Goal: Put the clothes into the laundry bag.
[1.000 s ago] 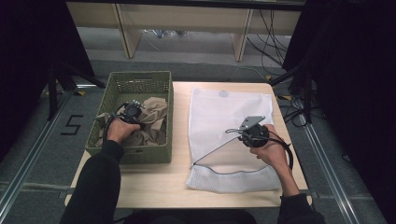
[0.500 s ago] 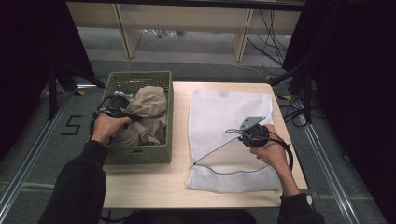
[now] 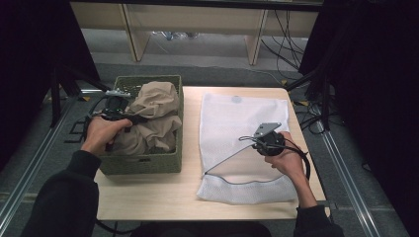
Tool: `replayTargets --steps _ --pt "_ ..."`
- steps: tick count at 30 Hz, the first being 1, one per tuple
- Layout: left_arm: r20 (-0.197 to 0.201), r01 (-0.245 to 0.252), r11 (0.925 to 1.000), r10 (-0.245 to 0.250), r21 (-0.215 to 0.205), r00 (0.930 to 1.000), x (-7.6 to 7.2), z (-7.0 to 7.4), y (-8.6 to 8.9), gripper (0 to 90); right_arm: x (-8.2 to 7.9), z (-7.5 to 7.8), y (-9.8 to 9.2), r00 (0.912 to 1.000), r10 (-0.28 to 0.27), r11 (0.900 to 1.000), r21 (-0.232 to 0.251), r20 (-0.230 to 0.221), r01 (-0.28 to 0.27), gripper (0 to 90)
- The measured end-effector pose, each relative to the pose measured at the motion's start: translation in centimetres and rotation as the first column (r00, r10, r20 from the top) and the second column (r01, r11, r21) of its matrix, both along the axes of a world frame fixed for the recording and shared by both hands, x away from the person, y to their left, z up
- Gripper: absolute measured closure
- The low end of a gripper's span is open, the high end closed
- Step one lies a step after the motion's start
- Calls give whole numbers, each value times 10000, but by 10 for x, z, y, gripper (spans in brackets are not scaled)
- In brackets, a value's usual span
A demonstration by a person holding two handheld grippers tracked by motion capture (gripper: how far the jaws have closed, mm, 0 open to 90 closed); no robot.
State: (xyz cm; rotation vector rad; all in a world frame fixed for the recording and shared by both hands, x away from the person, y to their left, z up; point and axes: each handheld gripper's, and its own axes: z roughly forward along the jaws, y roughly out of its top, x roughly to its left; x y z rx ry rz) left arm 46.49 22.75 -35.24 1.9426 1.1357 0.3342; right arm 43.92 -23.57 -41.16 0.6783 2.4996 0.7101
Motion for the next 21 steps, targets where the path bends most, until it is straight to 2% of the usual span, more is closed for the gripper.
replayTargets --steps 1,3,5,7,8,9,10,11,12,14,16,17,21 --pt "66 10 9997 -9 -228 10000 -5 7 0 782 -1 1 0 9998 -206 9998 73 -34 206 898" --pt "110 21 9997 -18 -250 9999 -7 9 0 782 0 1 -1 10000 -51 10000 51 -10 51 898" --pt "271 193 9995 -186 -242 9995 -12 18 2 782 0 1 -1 10000 -71 10000 57 -8 71 898" --pt "358 297 9988 -283 -389 9990 -18 26 3 782 0 1 -1 10000 -89 9999 59 -11 89 898" --pt "358 297 9988 -283 -389 9990 -18 26 3 782 0 1 -1 10000 -91 9999 49 -36 92 898" --pt "383 310 9980 -289 -558 9988 -21 29 2 782 0 1 -1 10000 -91 9999 49 -36 92 898" --pt "401 432 9981 -415 -437 9983 -23 32 3 782 -2 2 0 9995 -302 9995 114 -101 303 898" --pt "474 454 9975 -429 -538 9980 -27 36 3 782 -2 2 0 9995 -302 9995 114 -101 303 898" --pt "485 597 9969 -572 -518 9972 -29 40 4 783 0 2 1 9999 -143 9999 55 3 143 898" --pt "484 709 9932 -666 -919 9966 -34 48 4 783 -1 2 1 9998 -204 9997 95 30 204 899" --pt "504 744 9932 -701 -892 9963 -36 51 4 784 0 4 -1 9999 -95 9999 81 119 94 899" --pt "497 834 9926 -792 -886 9956 -39 55 3 784 -1 5 -1 9997 -228 9996 157 29 227 899" --pt "600 1171 9875 -1112 -1059 9920 -49 66 0 784 -1 5 -2 9997 -254 9996 146 60 253 899"
